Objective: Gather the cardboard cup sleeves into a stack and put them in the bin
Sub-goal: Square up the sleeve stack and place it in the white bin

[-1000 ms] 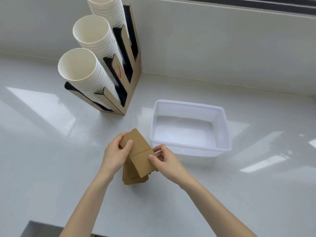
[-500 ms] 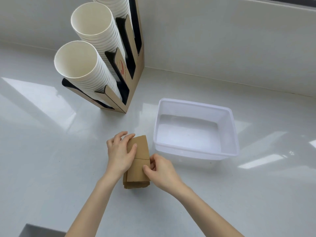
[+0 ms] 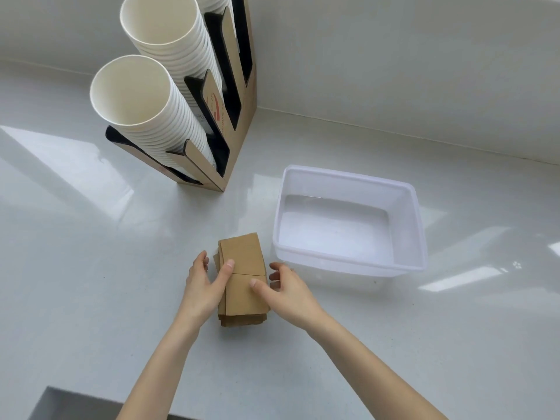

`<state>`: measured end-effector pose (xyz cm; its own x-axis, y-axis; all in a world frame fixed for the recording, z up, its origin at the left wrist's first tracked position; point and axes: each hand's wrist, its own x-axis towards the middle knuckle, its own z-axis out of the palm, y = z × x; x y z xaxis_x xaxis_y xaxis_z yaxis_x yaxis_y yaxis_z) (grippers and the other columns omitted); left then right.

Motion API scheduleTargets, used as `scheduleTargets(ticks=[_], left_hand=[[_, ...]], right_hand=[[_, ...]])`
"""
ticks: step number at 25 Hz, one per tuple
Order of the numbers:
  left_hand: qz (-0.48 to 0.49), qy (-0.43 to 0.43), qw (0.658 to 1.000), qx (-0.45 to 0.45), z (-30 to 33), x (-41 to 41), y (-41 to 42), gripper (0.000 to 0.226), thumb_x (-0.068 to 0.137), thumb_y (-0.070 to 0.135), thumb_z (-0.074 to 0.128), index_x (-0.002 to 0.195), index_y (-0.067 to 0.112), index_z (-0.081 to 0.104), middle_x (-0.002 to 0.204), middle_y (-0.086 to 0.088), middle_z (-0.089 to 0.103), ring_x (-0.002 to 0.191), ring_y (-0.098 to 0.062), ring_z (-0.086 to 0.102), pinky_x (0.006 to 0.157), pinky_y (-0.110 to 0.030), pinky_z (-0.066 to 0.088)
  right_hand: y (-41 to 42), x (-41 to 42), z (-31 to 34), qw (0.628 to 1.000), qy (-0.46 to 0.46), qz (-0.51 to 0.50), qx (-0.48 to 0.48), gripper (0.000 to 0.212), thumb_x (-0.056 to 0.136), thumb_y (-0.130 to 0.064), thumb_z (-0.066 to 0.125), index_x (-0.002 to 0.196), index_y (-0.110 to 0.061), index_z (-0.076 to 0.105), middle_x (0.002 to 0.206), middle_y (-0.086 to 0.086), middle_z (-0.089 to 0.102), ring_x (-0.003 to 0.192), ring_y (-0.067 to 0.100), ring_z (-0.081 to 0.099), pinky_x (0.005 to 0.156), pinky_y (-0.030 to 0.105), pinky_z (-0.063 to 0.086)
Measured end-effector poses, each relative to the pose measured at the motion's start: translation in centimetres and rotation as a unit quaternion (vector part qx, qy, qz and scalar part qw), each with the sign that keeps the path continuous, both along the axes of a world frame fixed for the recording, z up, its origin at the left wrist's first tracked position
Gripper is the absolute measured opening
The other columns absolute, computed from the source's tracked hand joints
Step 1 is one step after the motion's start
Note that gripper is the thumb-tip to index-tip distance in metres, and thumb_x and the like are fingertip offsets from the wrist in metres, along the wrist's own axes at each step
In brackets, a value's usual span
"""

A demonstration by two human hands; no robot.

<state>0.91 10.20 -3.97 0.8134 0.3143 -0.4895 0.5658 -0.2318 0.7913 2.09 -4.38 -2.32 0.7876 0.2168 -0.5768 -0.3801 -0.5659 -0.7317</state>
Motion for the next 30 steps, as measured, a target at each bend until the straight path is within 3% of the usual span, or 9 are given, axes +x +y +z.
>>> scheduleTargets(ticks=[3, 6, 10, 13, 19, 25, 28, 30], left_hand=[[-0.014, 0.007, 1.0, -0.014, -0.3, -0.5, 0.0, 0.059, 0.084, 0.041, 0.051, 0.133, 0.012, 0.036, 0.141, -0.008, 0.042, 0.127, -0.024, 0.042, 0.101, -0.04, 0.041], [-0.032, -0.006, 0.998, -0.047, 0.1, -0.6, -0.4, 0.035, 0.086, 0.036, 0.05, 0.115, 0.017, 0.05, 0.12, -0.005, 0.057, 0.11, -0.023, 0.055, 0.084, -0.032, 0.046], [-0.042, -0.007, 0.997, -0.059, 0.5, -0.7, -0.7, 0.034, 0.088, 0.033, 0.048, 0.118, 0.019, 0.049, 0.112, -0.001, 0.057, 0.103, -0.02, 0.056, 0.079, -0.028, 0.044], [-0.02, 0.003, 0.993, -0.118, 0.7, -1.2, -0.6, 0.032, 0.088, 0.029, 0.049, 0.119, 0.018, 0.05, 0.114, -0.003, 0.059, 0.098, -0.017, 0.058, 0.07, -0.024, 0.046], [0.03, 0.012, 0.979, -0.201, 0.9, -1.6, -0.3, 0.038, 0.087, 0.025, 0.052, 0.123, 0.013, 0.048, 0.112, -0.003, 0.061, 0.091, -0.012, 0.06, 0.066, -0.028, 0.048], [0.028, -0.009, 0.974, -0.227, 0.8, -2.3, -0.3, 0.043, 0.082, 0.021, 0.058, 0.123, 0.017, 0.045, 0.114, 0.003, 0.057, 0.097, -0.014, 0.059, 0.078, -0.033, 0.049], [-0.005, -0.015, 0.965, -0.261, 0.7, -2.9, -0.3, 0.049, 0.081, 0.022, 0.062, 0.126, 0.02, 0.043, 0.109, 0.01, 0.058, 0.094, -0.011, 0.061, 0.074, -0.025, 0.051], [-0.052, -0.02, 0.959, -0.277, 0.8, -3.2, -0.3, 0.057, 0.069, 0.032, 0.07, 0.121, 0.024, 0.048, 0.113, 0.008, 0.06, 0.091, -0.006, 0.066, 0.068, -0.02, 0.055]], right_hand=[[0.4, 0.3, 0.1, 0.999, 0.031, -0.002, 0.016, 0.07, 0.084, -0.043, 0.053, 0.138, -0.008, 0.027, 0.128, 0.007, 0.049, 0.115, 0.022, 0.051, 0.095, 0.035, 0.047], [0.9, 0.6, 0.2, 0.996, 0.07, -0.034, 0.048, 0.059, 0.084, -0.045, 0.055, 0.126, -0.008, 0.039, 0.115, 0.004, 0.055, 0.107, 0.022, 0.056, 0.088, 0.033, 0.049], [1.3, 0.6, -0.4, 0.986, 0.118, -0.069, 0.093, 0.05, 0.082, -0.043, 0.058, 0.116, -0.007, 0.053, 0.119, 0.008, 0.062, 0.104, 0.02, 0.061, 0.081, 0.029, 0.052], [1.3, 0.2, -0.1, 0.983, 0.123, -0.065, 0.121, 0.031, 0.085, -0.036, 0.057, 0.106, -0.012, 0.057, 0.111, 0.005, 0.063, 0.096, 0.018, 0.06, 0.073, 0.019, 0.05], [1.1, -0.3, -0.2, 0.982, 0.109, -0.064, 0.14, 0.019, 0.081, -0.036, 0.063, 0.091, -0.02, 0.059, 0.111, 0.005, 0.066, 0.101, 0.018, 0.063, 0.085, 0.026, 0.052], [0.5, -0.9, -0.3, 0.986, 0.095, -0.066, 0.118, 0.049, 0.074, -0.04, 0.069, 0.108, -0.016, 0.044, 0.12, 0.005, 0.055, 0.104, 0.014, 0.057, 0.079, 0.022, 0.051], [-0.6, -1.1, 0.4, 0.985, 0.095, -0.056, 0.135, 0.055, 0.076, -0.038, 0.069, 0.116, -0.015, 0.039, 0.114, 0.0, 0.055, 0.099, 0.011, 0.058, 0.077, 0.02, 0.051], [-1.5, -1.4, 0.7, 0.986, 0.086, -0.042, 0.139, 0.055, 0.076, -0.037, 0.069, 0.117, -0.017, 0.037, 0.113, -0.003, 0.054, 0.1, 0.011, 0.058, 0.079, 0.021, 0.051]])
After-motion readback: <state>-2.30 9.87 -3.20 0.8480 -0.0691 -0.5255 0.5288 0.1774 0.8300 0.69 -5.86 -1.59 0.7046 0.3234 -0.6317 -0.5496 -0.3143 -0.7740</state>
